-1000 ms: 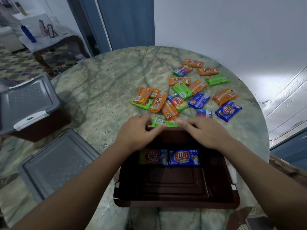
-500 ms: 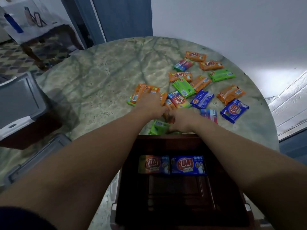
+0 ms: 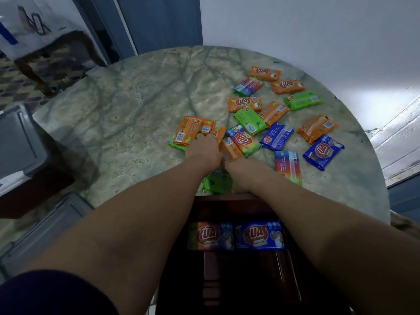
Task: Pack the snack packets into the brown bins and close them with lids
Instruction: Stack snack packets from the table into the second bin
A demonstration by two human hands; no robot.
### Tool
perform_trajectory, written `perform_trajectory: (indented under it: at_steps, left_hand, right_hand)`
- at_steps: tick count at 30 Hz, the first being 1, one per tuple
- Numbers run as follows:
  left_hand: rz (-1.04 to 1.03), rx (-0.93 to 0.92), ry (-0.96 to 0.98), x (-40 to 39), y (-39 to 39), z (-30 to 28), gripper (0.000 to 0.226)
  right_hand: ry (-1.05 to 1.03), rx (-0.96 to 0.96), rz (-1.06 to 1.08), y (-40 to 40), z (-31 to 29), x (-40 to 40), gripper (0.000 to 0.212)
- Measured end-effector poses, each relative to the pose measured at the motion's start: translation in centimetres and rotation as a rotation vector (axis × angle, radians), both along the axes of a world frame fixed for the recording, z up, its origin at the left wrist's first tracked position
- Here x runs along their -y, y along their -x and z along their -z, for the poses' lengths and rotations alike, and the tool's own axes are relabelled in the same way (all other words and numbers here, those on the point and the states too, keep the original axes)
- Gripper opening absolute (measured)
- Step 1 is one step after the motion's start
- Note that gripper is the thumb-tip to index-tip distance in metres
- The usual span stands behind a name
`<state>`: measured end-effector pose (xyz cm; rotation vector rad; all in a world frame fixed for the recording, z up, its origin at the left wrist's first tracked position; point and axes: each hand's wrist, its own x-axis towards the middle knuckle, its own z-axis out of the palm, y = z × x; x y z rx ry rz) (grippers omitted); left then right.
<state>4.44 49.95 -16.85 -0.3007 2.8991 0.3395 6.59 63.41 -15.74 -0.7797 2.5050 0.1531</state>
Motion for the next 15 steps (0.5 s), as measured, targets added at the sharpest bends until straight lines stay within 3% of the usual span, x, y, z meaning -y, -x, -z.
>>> perform_trajectory:
  at_steps: [3, 6, 8, 11, 15]
  left_hand:
    - [-0.03, -0.041, -0.026, -0.2, -0.3, -0.3, 0.047]
    - [-0.075, -0.104, -0.12, 0.4, -0.7, -0.7, 0.045]
    - [-0.14, -0.139, -0.289, 0.9, -1.1, -0.9, 0.043]
    - [-0.227, -0.245, -0.565, 1.7, -2.3, -1.8, 0.011]
    - [-0.214, -0.326, -0.913, 1.3, -5.7, -5.2, 0.018]
  right_hand:
    - [0.022, -0.015, 0.014, -0.1, 0.1, -0.2, 0.063]
    - [0.12, -0.055, 0.104, -0.5, -0.5, -0.8, 0.091]
    - [0.223, -0.116, 0.176, -0.8, -1.2, -1.1, 0.095]
    - [0.368, -0.125, 0.233, -1.3, -2.6, -1.3, 0.084]
    - [0.47, -0.184, 0.249, -2.3, -5.0, -1.5, 0.076]
